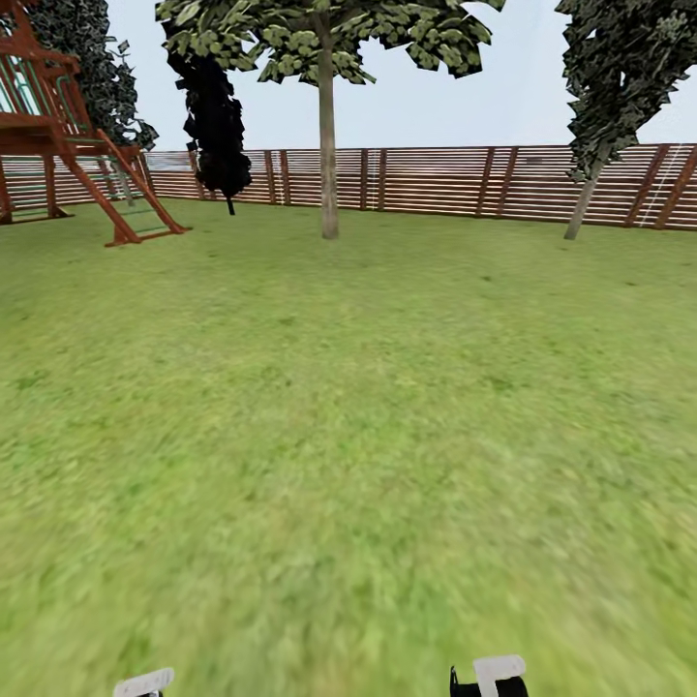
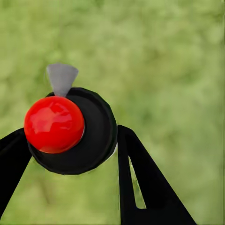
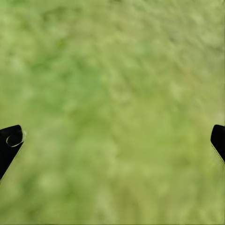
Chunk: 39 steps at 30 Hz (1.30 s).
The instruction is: In the garden, pick up the pesticide atomizer on the floor and spray pesticide onto both trees until each tree trunk is fully covered.
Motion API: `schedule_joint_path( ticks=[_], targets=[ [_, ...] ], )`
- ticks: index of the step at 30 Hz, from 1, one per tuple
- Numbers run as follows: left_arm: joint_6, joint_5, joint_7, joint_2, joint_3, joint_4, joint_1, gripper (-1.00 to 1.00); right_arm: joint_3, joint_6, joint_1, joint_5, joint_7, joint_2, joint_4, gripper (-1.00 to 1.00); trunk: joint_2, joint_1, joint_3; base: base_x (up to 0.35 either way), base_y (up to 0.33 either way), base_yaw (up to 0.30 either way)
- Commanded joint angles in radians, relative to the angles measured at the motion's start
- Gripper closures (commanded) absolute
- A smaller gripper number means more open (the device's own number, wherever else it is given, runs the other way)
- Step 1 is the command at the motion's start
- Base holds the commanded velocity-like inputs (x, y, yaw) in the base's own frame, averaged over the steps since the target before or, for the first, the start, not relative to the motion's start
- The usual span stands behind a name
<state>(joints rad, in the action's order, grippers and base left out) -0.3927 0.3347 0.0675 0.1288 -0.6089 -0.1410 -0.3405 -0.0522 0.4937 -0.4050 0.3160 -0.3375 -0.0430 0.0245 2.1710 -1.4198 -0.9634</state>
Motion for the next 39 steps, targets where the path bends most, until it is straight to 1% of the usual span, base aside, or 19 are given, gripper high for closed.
schedule_joint_path(
  ticks=[1,39],
  targets=[
    [0.0,0.0,0.0,0.0,0.0,0.0,0.0,1.0,0.0,0.0,0.0,0.0,0.0,0.0,0.0,-1.0,0.0,0.0,0.0,0.338,0.0,0.0],
    [0.0,0.0,0.0,0.0,0.0,0.0,0.0,1.0,0.0,0.0,0.0,0.0,0.0,0.0,0.0,-1.0,0.0,0.0,0.0,0.338,0.0,0.0]
  ],
)
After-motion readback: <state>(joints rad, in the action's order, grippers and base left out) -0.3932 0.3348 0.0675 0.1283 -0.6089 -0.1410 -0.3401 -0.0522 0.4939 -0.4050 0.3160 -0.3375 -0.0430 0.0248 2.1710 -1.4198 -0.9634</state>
